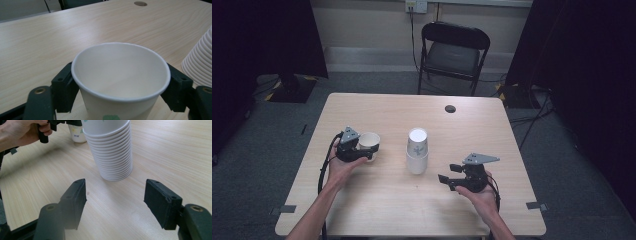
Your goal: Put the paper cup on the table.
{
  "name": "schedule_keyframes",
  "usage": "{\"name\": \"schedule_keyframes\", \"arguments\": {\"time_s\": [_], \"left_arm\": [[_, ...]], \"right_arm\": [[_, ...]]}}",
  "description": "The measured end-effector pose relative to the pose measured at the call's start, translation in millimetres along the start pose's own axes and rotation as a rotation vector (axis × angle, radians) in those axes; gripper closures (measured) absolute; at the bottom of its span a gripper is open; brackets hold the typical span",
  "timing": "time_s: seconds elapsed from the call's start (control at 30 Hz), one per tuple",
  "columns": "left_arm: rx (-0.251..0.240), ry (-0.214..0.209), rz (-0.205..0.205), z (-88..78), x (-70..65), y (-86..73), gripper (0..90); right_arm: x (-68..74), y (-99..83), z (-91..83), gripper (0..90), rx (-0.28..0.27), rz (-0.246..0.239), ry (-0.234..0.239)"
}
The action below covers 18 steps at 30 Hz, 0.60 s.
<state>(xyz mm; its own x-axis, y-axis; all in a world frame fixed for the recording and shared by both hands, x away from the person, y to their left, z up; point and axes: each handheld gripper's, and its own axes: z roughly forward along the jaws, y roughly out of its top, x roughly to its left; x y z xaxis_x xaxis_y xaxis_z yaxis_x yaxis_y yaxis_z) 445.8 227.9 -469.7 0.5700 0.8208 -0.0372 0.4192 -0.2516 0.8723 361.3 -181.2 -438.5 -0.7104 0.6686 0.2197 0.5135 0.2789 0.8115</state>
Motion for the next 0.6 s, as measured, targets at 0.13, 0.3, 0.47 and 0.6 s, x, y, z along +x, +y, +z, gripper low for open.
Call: {"name": "schedule_keyframes", "arguments": {"time_s": [0.13,0.3,0.47,0.6], "left_arm": [[0.014,-0.010,-0.022,1.7,0.1,-1.5,19.4],[0.033,-0.017,-0.022,0.5,0.2,-2.5,15.8],[0.031,-0.010,-0.021,-0.3,0.0,-3.1,15.5],[0.047,-0.004,-0.011,-1.0,0.3,-3.7,15.5]], "right_arm": [[0.9,0.0,1.1,33.8,0.004,-0.006,0.006],[1.2,-0.4,1.6,33.7,0.009,-0.011,0.005],[1.2,-0.4,1.6,33.6,0.011,-0.011,0.006],[1.1,-0.4,1.5,33.5,0.010,-0.010,0.005]]}}
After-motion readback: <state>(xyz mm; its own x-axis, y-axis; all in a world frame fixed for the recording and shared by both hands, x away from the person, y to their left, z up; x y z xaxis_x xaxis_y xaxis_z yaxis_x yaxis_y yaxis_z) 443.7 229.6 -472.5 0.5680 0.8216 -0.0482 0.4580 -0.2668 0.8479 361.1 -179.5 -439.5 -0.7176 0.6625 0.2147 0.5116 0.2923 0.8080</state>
